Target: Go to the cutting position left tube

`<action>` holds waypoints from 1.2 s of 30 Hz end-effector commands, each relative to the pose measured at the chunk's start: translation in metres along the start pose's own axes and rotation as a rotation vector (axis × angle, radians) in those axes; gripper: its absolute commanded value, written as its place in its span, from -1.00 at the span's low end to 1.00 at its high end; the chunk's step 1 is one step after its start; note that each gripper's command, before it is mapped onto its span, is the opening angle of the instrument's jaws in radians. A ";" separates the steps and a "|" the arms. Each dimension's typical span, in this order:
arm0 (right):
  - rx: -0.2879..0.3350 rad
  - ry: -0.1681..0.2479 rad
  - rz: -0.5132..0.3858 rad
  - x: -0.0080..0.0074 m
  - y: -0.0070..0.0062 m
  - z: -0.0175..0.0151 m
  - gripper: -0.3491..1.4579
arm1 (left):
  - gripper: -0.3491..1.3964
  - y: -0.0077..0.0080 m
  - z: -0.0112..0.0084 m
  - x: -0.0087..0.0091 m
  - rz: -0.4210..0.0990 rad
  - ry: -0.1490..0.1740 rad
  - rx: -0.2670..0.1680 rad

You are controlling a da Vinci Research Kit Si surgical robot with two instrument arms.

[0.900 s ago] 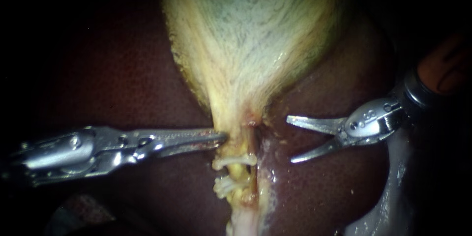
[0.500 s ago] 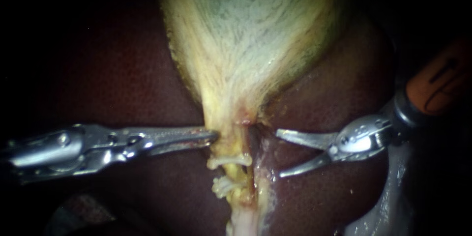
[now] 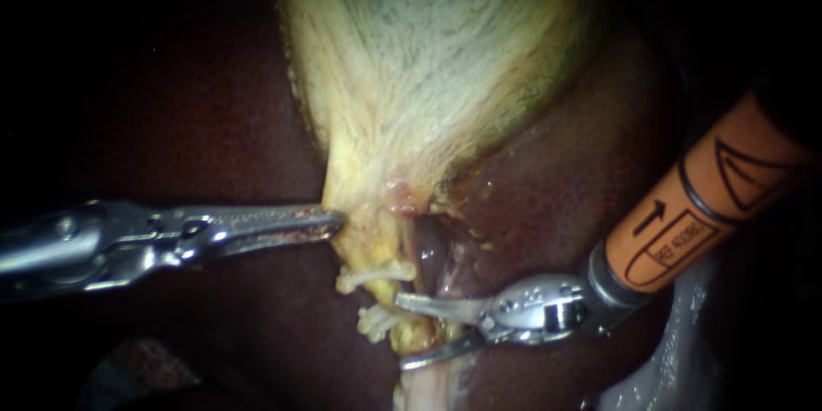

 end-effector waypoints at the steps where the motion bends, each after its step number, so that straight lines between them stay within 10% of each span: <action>1: -0.004 -0.005 0.004 -0.0002 0.0002 0.0000 0.93 | -1.00 -0.0001 0.0000 0.0000 0.000 -0.001 -0.001; 36: -0.058 -0.066 0.017 0.0004 0.0031 0.0023 0.86 | -1.00 -0.0016 -0.0006 -0.0007 -0.003 -0.004 -0.008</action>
